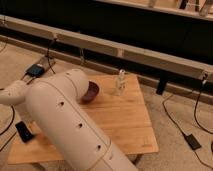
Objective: Push the eraser across the table
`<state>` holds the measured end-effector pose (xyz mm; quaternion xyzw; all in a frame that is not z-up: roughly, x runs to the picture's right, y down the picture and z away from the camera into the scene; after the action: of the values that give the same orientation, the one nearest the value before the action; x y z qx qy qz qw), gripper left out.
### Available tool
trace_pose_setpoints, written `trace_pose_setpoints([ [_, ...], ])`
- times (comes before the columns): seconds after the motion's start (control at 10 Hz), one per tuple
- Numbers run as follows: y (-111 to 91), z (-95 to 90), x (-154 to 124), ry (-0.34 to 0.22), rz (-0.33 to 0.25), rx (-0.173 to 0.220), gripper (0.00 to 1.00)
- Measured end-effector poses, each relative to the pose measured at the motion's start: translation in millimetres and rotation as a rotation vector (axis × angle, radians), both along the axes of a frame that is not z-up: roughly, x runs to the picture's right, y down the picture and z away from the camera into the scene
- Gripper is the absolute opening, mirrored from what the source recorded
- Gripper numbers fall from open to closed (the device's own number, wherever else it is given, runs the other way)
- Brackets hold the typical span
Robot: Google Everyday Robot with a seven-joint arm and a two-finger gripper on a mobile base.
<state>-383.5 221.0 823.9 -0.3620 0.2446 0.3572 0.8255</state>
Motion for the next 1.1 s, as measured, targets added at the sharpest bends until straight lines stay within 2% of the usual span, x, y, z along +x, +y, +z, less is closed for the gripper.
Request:
trace_pose_setpoints([
  [1.1, -7, 4.7, -62, -0.109, -0.002, -0.011, 0.65],
])
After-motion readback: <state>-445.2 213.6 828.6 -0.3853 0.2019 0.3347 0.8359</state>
